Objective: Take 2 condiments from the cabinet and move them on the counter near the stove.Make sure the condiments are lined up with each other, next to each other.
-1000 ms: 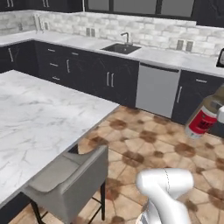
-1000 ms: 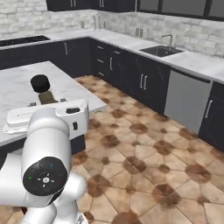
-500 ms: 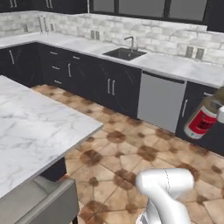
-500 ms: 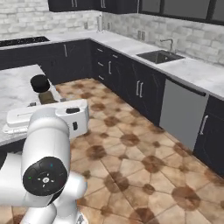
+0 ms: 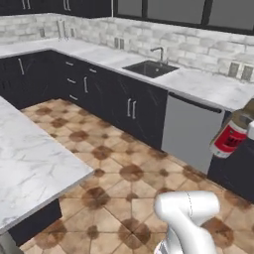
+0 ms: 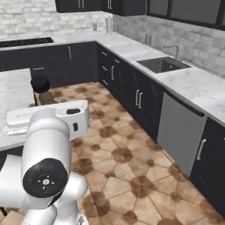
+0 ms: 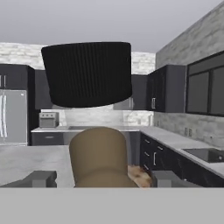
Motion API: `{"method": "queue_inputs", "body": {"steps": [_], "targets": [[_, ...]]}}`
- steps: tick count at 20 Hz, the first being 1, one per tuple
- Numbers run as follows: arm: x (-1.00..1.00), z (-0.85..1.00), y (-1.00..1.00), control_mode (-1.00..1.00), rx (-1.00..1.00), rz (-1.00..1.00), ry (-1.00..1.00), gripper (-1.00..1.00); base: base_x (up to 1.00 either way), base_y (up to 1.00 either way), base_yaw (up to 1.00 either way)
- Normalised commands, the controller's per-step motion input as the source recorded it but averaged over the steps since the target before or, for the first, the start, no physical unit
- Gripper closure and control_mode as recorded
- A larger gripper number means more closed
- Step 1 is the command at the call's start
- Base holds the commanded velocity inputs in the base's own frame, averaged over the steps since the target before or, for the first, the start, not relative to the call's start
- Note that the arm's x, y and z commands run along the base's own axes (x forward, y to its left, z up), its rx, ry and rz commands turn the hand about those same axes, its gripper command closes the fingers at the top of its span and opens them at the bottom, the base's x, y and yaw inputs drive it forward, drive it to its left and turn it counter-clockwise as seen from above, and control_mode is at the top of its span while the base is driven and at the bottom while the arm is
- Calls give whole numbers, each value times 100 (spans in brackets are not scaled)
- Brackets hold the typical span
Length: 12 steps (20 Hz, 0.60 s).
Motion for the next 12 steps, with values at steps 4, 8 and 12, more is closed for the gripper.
{"method": "queue_inputs", "body": {"steps": [4,8,12], "targets": [[0,0,0,100,0,0,0,100,100,-43,31],[0,0,0,100,0,0,0,100,100,-52,30],[0,0,0,100,0,0,0,100,100,-50,31]]}}
